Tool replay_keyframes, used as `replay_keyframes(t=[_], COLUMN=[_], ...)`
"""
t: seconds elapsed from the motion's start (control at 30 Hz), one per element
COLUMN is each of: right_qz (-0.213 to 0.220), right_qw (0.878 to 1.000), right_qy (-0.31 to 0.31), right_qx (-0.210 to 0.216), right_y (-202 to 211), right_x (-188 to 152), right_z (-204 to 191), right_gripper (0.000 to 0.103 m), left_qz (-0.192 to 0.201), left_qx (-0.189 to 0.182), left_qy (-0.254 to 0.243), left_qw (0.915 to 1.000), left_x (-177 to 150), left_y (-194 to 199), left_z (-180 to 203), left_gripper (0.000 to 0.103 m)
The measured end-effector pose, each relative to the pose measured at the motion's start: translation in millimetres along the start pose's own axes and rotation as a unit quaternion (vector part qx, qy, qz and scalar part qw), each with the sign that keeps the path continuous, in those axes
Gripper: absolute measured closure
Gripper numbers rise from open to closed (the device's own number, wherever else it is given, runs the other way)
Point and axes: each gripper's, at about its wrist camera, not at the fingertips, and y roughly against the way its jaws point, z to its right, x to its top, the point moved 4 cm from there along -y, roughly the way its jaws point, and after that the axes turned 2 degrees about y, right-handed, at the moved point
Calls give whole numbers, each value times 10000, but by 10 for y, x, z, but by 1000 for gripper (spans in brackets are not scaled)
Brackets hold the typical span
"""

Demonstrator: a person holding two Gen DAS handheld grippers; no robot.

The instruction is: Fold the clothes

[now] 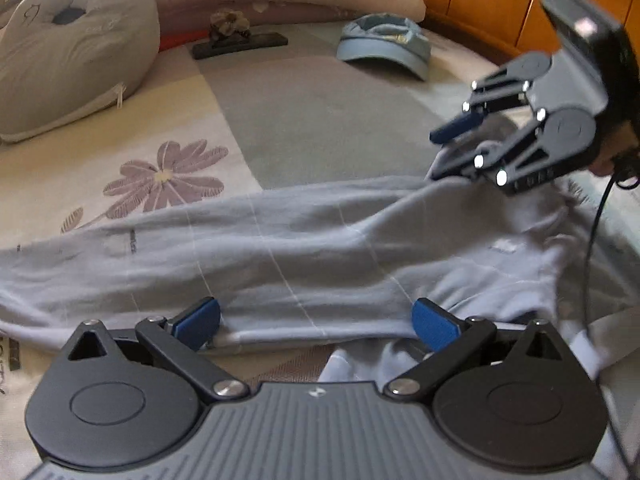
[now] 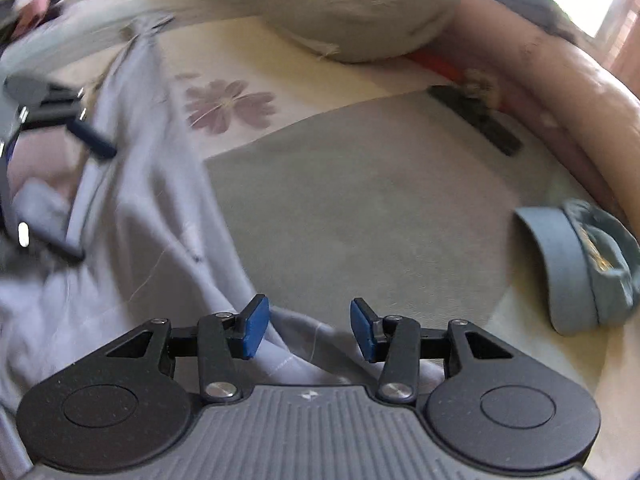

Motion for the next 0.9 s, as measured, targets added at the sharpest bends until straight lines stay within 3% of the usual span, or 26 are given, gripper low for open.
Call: replay_keyframes(t=[0.2, 0.33, 0.5, 0.6, 0.73, 0.77, 0.87, 0.9], right_qz=[-378, -536, -661, -649, -813, -823, -915, -897], right_qw=[9983, 9966, 9965, 9973, 9952, 9950, 9939, 9940], right_qy=[410, 601, 497, 315, 477, 499, 389, 465], right_qx=[148, 186, 107, 105, 260, 268, 471, 431], right_y=[15, 7, -1, -26, -181, -169, -124, -105], right_x=[-21, 146, 250, 234, 132, 134, 82, 67], right_z=[-94, -79, 99, 201, 100, 86, 19, -26], right_gripper=[52, 52, 53, 54, 57, 59, 91, 95], left_qz=[163, 289, 373, 459, 526, 535, 545, 532], left_qx=[-630, -715, -601, -721, -673, -692, -770, -745], left_qy=[-932, -1389, -1569, -1499, -1564, -1564, -1470, -1426], left_qw=[9935, 9873, 9851, 9850, 9840, 9838, 9846, 9855], left_x=[181, 72, 79, 105, 105, 102, 133, 143], left_y=[-33, -126, 11, 69, 63, 65, 24, 11], left_z=[230, 310, 304, 297, 333, 332, 290, 268], left_gripper=[1, 1, 1, 1, 1, 1, 1, 1])
